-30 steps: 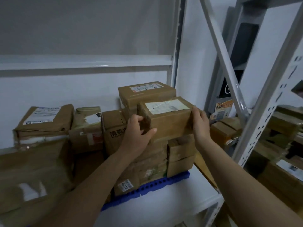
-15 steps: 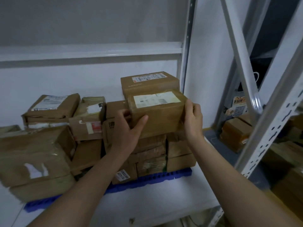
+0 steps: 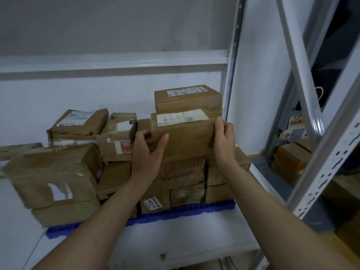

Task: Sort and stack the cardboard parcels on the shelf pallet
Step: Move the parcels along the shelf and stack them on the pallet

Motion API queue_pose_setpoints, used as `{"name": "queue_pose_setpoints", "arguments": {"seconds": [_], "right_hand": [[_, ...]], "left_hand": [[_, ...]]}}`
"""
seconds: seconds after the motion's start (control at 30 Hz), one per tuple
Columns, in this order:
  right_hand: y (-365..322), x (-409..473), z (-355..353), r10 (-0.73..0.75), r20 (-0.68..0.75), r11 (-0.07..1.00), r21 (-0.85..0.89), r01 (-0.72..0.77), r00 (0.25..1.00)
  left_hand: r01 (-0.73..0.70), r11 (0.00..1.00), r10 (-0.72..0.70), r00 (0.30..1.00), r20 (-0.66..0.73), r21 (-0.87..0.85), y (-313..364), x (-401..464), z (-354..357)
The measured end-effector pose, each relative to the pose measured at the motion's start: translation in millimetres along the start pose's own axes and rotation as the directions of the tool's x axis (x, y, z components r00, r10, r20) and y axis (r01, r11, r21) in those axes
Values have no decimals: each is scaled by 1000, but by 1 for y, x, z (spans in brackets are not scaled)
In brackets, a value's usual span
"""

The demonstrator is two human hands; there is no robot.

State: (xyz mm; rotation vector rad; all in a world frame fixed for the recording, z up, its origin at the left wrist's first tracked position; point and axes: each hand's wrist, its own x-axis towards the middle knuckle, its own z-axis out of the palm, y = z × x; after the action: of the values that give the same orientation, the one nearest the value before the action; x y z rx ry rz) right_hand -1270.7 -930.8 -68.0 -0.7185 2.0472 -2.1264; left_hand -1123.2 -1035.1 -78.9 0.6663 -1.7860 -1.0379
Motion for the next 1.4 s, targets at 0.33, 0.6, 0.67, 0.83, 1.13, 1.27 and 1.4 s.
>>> {"name": "queue_pose_setpoints", "arguments": {"seconds": [0.33, 0.6, 0.67, 0.83, 1.13, 1.27, 1.4], "right_hand": [[2, -7, 13, -29, 48, 999, 16, 29, 998], [-5, -10, 8, 13, 88, 999, -40, -10, 996], [-13, -12, 4, -43, 79, 989, -141, 53, 996], [-52, -19, 9, -505, 210, 599, -613, 515, 837], [-90, -90, 115, -530, 788, 43, -343, 939, 312], [-81, -135, 158, -460, 870, 25, -187, 982, 177], [-72, -176, 194, -428, 900, 68, -58, 996, 81]], "left_hand": [[-18, 998, 20, 999, -37, 63, -8, 0, -7], [9, 994, -16, 998, 60, 113, -7, 2, -14], [11, 989, -21, 998, 61, 148, -2, 4, -20], [-88, 944, 99, 995, -16, 318, 21, 11, -51], [-117, 557, 190, 982, 11, 822, 30, -39, -156], [-36, 446, 110, 994, -15, 894, 19, -63, -204], [57, 442, 88, 990, -106, 895, 5, -79, -246]]}}
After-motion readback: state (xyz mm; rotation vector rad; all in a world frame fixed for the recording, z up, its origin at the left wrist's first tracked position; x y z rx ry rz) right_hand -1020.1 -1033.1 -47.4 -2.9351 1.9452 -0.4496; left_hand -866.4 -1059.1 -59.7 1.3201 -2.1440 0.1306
